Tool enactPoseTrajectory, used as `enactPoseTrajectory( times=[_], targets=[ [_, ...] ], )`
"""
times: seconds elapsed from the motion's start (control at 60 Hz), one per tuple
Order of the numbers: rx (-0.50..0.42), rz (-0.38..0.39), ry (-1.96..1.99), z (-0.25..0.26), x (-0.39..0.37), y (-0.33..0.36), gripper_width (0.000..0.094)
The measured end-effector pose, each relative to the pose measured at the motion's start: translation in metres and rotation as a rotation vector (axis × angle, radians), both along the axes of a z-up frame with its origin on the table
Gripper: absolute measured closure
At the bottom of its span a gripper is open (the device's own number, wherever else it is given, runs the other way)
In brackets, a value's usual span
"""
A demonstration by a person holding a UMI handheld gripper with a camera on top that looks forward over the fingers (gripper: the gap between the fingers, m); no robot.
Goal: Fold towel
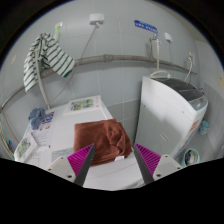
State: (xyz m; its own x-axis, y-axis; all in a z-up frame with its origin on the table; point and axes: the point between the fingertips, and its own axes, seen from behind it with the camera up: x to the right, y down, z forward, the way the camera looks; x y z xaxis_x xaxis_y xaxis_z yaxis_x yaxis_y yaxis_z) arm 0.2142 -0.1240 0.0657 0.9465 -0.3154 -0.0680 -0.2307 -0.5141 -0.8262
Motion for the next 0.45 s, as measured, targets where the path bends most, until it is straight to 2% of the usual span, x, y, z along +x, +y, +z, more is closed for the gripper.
enactPoseTrajectory(
  times=[0.117,0.183,0.283,0.45],
  targets=[
    [0.034,0.010,-0.028,0.030,-0.027,-0.053,0.0109],
    [0.022,0.026,-0.029,0.038,-0.041,-0.088,0.0105],
    [0.012,0.078,-0.024,0.047,-0.065,-0.132,0.0105],
    [0.011,0.112,-0.001,0.050,-0.073,-0.168,0.0099]
  ],
)
